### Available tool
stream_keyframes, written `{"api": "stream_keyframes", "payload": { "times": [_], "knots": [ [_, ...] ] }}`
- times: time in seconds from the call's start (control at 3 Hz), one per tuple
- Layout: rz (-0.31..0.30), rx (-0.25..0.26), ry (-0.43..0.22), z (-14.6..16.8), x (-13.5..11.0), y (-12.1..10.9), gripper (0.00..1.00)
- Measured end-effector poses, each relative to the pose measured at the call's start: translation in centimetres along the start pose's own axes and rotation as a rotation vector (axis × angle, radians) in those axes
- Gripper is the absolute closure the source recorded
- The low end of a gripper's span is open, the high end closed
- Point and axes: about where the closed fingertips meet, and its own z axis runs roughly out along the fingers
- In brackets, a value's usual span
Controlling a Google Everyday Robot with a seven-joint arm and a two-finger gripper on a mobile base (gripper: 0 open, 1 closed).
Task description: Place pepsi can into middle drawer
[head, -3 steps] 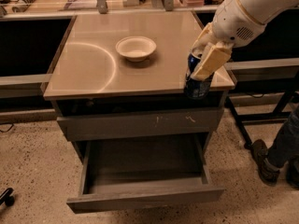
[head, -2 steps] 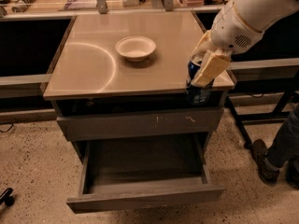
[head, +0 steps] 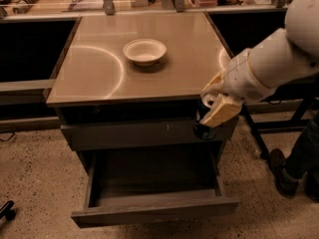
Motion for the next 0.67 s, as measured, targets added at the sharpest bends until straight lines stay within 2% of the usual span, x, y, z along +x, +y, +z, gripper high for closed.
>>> {"api": "stream_keyframes", "payload": {
  "times": [0.33,0.67],
  "knots": [
    [0.047,0.0,-0.013,7.0,3.51,4.49,1.0],
    [0.047,0.0,-0.013,7.0,3.51,4.49,1.0]
  ]
}}
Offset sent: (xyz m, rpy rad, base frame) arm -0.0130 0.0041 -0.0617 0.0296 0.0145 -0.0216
